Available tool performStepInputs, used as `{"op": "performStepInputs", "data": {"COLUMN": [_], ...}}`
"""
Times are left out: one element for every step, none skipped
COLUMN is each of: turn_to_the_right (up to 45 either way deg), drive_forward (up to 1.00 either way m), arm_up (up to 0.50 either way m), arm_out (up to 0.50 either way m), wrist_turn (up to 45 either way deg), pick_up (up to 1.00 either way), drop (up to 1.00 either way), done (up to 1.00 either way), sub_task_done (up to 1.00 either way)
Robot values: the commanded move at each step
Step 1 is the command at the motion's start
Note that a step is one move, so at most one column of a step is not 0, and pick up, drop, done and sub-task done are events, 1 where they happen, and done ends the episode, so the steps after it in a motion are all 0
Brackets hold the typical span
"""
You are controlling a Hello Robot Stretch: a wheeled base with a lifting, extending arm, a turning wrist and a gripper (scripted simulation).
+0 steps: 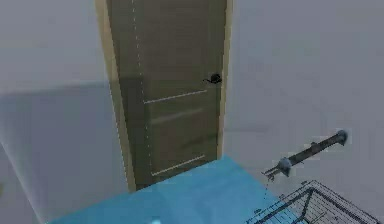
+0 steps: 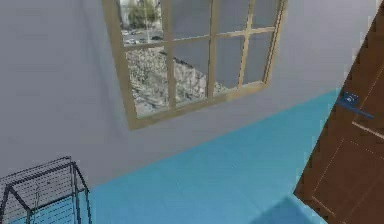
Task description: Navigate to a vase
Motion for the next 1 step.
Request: {"op": "performStepInputs", "data": {"turn_to_the_right": [45.0], "drive_forward": [0.00], "arm_up": [0.00], "arm_out": [0.00], "wrist_turn": [0.0], "pick_up": [0.00], "drop": [0.00], "done": [0.00], "sub_task_done": [0.00]}}
